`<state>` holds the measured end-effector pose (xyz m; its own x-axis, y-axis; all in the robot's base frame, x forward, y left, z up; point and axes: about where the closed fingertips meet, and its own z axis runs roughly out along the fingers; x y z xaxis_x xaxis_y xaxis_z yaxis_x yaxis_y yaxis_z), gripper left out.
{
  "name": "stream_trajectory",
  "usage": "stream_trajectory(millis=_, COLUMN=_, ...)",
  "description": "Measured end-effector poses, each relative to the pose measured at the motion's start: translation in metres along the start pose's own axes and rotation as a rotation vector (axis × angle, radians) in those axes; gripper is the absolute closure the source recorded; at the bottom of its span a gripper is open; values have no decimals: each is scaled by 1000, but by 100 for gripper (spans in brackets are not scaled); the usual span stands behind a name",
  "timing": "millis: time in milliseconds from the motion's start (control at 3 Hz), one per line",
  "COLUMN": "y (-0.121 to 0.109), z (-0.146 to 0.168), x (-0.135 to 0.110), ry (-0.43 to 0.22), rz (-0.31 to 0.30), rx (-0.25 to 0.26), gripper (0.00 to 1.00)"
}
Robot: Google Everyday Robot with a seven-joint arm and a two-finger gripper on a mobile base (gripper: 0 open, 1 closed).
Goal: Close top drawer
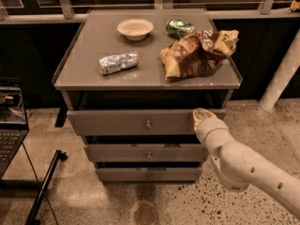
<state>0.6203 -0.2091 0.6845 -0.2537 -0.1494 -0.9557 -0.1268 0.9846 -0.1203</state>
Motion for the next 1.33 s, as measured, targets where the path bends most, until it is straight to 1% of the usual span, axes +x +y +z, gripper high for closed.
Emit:
stream_trajectory(millis=333, y=-4, z=-7, x=1, ry=9, rz=-6, rx=-45, gripper=100)
stream_trajectory(millis=667, y=-40, z=-43, x=10, ry=57, rz=-14, rx=-76, gripper=100)
stream_trajectory(millis=1000, y=-24, z=-48, x=9, ry=57, rz=-18, rx=-154, gripper=82)
stream_trajectory(millis=1333, y=-24, z=-48, x=9, ry=57, rz=-18, rx=-154, gripper=58)
